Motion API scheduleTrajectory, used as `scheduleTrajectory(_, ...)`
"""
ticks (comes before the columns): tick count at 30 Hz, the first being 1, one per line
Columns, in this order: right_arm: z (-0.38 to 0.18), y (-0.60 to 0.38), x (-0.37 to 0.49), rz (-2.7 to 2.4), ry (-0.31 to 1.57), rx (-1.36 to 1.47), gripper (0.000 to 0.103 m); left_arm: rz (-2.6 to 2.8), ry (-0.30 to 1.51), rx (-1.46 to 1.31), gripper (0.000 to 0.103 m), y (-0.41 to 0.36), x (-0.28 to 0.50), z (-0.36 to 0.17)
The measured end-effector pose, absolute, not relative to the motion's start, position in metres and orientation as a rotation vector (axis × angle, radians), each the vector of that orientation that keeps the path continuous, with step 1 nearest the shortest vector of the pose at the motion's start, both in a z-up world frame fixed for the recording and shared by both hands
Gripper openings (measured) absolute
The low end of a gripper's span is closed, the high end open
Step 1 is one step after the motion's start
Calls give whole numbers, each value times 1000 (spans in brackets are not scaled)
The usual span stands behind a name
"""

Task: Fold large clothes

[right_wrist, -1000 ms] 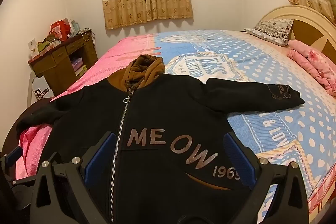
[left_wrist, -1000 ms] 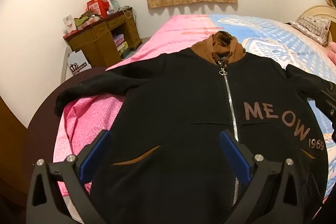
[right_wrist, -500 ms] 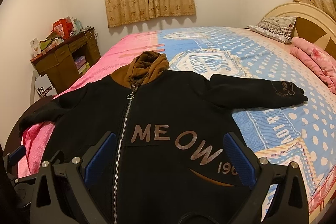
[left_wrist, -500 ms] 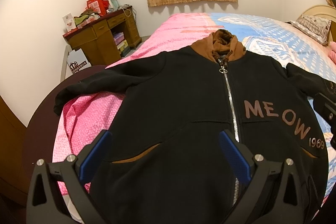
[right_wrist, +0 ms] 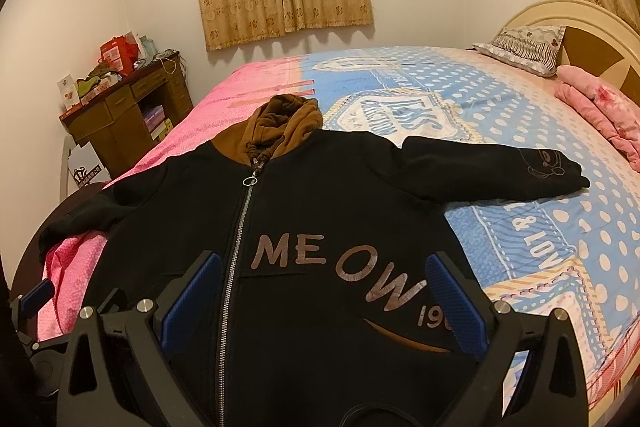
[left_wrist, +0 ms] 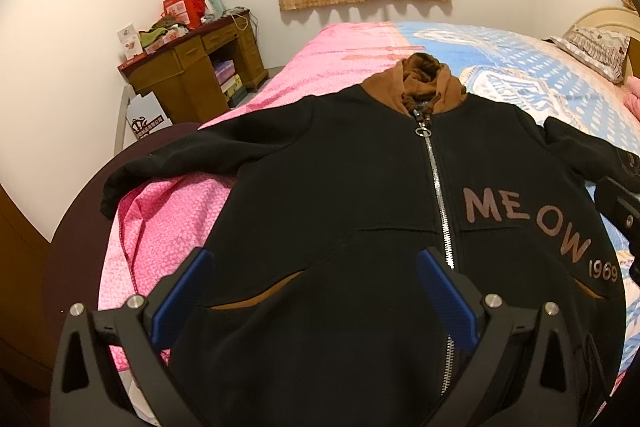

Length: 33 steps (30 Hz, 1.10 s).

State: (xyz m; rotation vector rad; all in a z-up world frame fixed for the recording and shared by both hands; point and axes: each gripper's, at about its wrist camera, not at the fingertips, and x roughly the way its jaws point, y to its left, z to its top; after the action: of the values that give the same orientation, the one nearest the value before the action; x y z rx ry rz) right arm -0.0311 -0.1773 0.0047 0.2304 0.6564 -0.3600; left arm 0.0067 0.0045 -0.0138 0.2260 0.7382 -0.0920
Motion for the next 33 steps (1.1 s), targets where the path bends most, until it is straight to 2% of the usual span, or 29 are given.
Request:
scheduleTrajectory(23, 4, -185, -34, -373, 648, 240, 102, -117, 748, 219, 103, 1, 8, -18)
scheduleTrajectory(27, 13, -221, -44, -445, 598, 233, 102, -140, 759, 201, 103, 9, 19, -19)
scheduleTrajectory(33, 25, -343, -72, -592, 568, 416, 102, -101, 757, 184, 103, 26, 51, -24)
